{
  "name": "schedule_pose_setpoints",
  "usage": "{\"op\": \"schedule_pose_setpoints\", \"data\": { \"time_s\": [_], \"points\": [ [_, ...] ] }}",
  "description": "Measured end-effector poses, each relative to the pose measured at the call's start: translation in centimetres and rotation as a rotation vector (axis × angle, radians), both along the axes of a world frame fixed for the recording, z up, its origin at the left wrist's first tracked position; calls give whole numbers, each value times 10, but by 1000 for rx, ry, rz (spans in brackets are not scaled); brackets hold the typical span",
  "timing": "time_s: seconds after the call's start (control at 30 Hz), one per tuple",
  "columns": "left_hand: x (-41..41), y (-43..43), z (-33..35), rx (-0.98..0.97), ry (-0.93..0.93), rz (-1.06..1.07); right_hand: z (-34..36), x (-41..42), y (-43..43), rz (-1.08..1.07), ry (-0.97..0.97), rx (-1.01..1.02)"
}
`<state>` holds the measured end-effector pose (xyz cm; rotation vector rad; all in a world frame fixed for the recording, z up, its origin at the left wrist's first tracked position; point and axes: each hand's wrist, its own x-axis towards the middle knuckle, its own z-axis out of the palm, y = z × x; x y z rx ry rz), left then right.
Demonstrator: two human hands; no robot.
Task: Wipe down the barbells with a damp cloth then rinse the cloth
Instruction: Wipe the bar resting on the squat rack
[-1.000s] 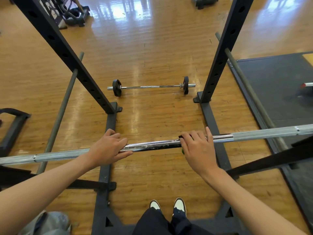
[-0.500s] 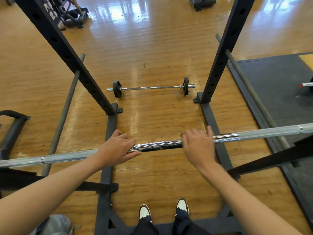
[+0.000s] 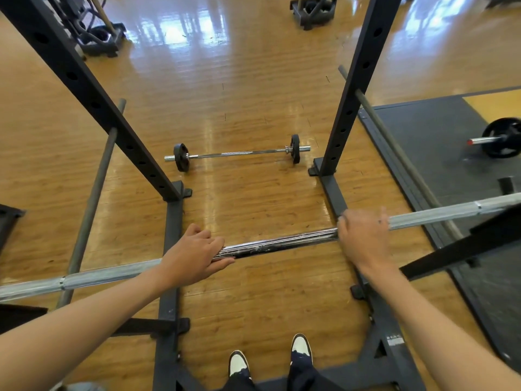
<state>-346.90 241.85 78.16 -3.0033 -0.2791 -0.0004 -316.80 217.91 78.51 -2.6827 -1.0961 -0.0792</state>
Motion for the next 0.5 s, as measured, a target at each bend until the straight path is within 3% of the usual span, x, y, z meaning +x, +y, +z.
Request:
{"op": "schedule_pose_setpoints", "data": {
  "time_s": [0.1,0.2,0.37,0.5],
  "points": [
    [0,1,0,-7,-11,-2,-11,-52,20,274,17,46],
    [-1,1,0,-20,-9,-2,-11,-40,8,434,-16,56],
    [-1,0,1,-16,-16,-4,-3,25,-19,171,-39,-27],
    [-1,0,1,-22,-4,5,-4,-11,20,134,21,-4]
  ]
}}
